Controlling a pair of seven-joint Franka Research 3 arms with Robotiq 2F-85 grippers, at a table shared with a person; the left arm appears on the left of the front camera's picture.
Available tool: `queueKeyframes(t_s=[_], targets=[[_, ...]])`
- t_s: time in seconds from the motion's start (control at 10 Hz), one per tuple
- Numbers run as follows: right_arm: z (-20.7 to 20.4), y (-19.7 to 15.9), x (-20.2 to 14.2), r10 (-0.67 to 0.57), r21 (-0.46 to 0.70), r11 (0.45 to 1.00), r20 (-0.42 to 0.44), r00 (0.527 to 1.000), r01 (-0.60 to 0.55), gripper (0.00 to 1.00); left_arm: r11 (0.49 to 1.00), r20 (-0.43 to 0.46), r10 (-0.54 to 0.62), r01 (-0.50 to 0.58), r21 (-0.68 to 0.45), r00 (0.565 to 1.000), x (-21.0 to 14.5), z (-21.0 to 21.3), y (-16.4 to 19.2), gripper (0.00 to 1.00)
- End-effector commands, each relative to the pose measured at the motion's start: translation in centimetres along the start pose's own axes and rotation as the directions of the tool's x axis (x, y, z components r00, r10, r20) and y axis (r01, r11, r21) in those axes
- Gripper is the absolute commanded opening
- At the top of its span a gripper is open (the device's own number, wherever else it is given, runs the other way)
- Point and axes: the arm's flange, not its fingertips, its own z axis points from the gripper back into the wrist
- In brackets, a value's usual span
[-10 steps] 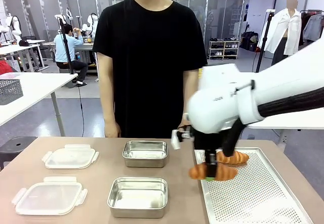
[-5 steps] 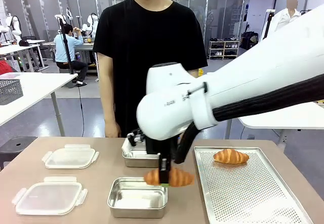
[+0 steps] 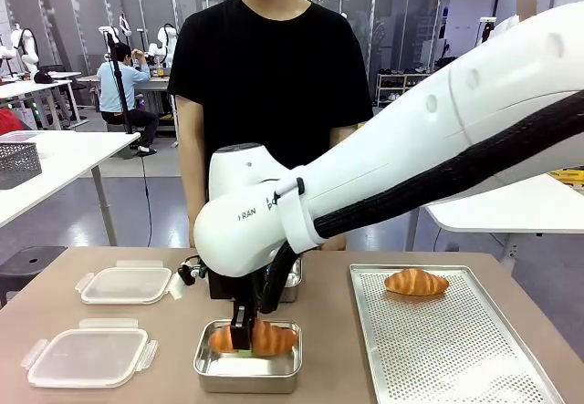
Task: Place the bread into the airtight container.
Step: Pick up a Butter Roll and place it into an empty Airtight Container.
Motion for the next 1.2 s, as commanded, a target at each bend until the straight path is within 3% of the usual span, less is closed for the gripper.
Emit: queueKeyframes(t_s=[0.0,0.4,0.5,0.6,0.8,1.1], targets=[[-0.2,-0.5,1.3,-0.02,-0.001,1.0,-0.007,1.0,0.02,0.41,1.0,0.0,-0.003,0.003,-0.003,1.0,-0.2,0.0,0.0,1.0],[-1.2,-1.2,1.2,-0.032,0.013,0.999,0.008,0.999,0.032,0.41,1.0,0.0,-0.003,0.003,-0.003,1.0,-0.2,0.0,0.0,1.0],[-1.4,-1.2,1.1,-0.028,0.015,1.0,0.009,1.0,0.028,0.49,1.0,0.0,-0.003,0.003,-0.003,1.0,-0.2,0.0,0.0,1.0],[-1.6,-1.1,1.1,-0.021,0.011,1.0,0.004,1.0,0.021,0.71,1.0,0.0,-0.003,0.003,-0.003,1.0,-0.2,0.0,0.0,1.0],[-1.7,-1.3,1.0,-0.023,0.007,1.0,-0.001,1.0,0.023,1.0,1.0,0.0,-0.003,0.003,-0.003,1.0,-0.2,0.0,0.0,1.0],[-1.4,-1.1,1.0,-0.021,-0.001,1.0,-0.001,1.0,0.021,1.0,1.0,0.0,-0.003,0.003,-0.003,1.0,-0.2,0.0,0.0,1.0]])
